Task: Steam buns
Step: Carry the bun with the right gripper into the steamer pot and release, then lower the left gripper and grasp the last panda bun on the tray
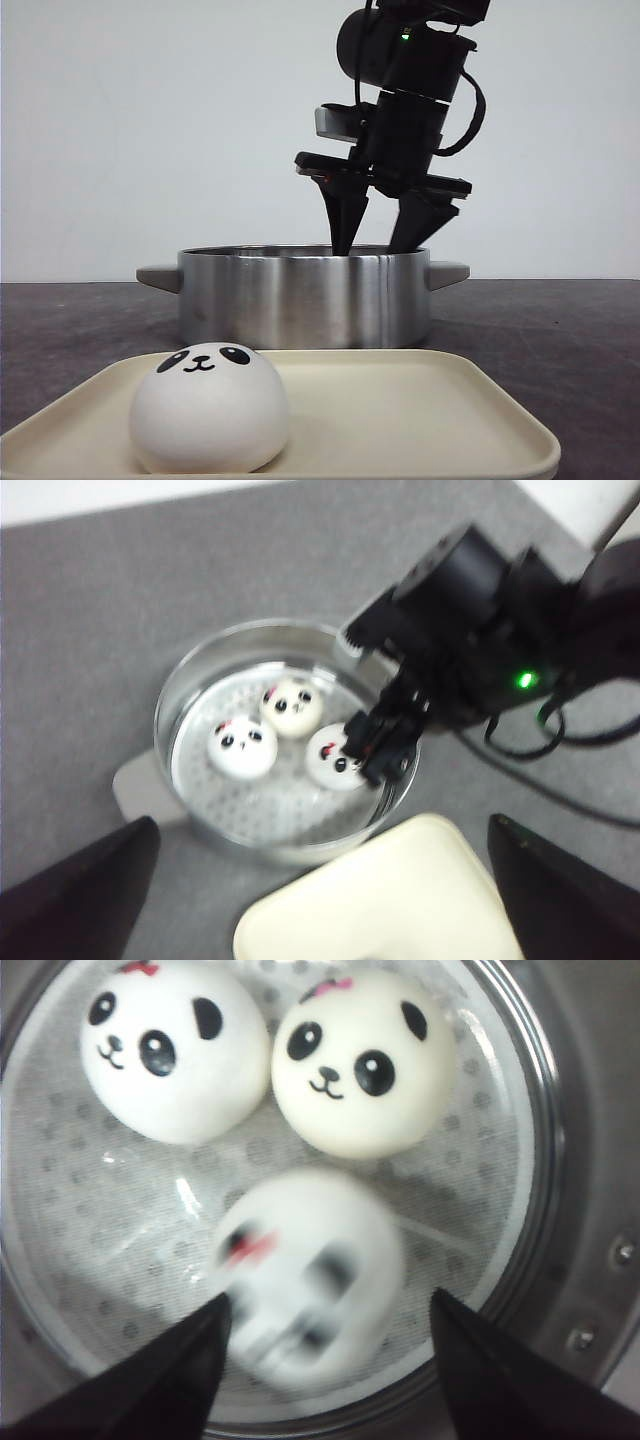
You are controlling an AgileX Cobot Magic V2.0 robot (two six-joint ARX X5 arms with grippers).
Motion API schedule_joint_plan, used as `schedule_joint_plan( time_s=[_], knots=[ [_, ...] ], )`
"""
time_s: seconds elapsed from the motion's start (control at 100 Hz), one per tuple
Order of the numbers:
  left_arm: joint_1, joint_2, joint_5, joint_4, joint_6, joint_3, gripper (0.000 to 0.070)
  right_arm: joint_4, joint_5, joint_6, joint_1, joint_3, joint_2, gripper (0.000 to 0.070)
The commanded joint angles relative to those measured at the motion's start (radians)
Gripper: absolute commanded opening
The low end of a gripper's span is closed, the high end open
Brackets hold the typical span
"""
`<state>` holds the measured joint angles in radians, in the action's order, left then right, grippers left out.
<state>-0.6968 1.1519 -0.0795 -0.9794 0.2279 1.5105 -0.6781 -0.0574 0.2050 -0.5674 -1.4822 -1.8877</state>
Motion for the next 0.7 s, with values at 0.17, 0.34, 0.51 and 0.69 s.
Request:
schedule_joint_plan(
  time_s=[0.17,0.34,0.51,0.69],
  knots=[
    [-0.043,0.014,0.047,-0.037,0.07,-0.1,0.0635,-0.07,-0.058,-0.011,0.008,-0.097,0.003,0.031],
    [-0.108,0.014,0.093,0.032,0.143,-0.264,0.0634,-0.189,-0.101,-0.011,0.0,-0.248,0.069,0.0012],
    [-0.158,0.024,0.103,0.132,0.226,-0.428,0.0634,-0.214,-0.1,-0.004,-0.034,-0.378,0.213,0.0012],
    [-0.196,0.089,0.14,0.195,0.291,-0.513,0.0634,-0.193,-0.099,-0.004,-0.068,-0.48,0.381,0.0012]
  ],
)
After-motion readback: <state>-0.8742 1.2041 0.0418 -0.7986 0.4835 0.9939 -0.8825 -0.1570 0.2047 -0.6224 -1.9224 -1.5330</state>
